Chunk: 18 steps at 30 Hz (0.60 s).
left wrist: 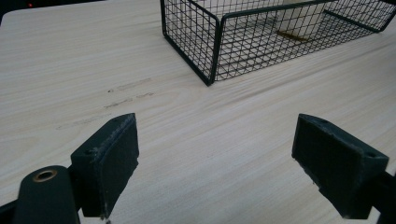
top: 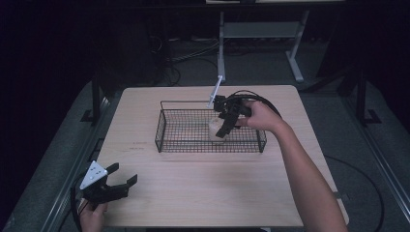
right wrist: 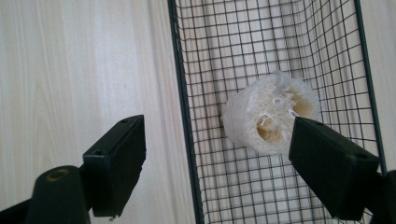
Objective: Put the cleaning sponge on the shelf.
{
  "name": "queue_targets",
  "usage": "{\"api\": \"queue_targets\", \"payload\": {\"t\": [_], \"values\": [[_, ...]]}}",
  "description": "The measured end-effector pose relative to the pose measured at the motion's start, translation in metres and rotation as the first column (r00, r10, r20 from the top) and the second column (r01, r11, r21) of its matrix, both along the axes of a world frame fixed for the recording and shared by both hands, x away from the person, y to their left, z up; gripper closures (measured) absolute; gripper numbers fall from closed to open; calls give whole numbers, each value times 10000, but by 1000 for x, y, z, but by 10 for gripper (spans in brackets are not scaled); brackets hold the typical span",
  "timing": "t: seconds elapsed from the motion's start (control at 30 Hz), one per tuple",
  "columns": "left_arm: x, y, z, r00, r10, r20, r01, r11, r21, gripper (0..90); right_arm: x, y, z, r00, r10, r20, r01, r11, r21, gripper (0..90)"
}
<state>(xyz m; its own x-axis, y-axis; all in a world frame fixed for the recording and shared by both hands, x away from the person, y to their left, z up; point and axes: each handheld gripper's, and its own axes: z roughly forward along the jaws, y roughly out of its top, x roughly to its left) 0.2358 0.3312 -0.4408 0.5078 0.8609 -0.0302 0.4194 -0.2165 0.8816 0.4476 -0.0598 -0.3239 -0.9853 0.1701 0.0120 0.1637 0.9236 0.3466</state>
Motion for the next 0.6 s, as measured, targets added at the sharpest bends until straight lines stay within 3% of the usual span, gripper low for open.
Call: {"api": "queue_targets", "payload": {"t": [0.13, 0.2, 0.6], "values": [[0, 0, 0, 10000, 12, -8, -12, 10000, -10, 139, -3, -3, -3, 9998, -152, -145, 153, 9998, 88, 184], [0, -1, 0, 10000, 3, 3, -3, 10000, -17, 140, -6, -4, -3, 9998, -132, -166, 131, 9999, -84, 184], [0, -3, 0, 10000, -55, -38, 55, 10000, 50, 139, -21, -5, -1, 9997, 145, -207, -144, 9999, 55, 146]]}}
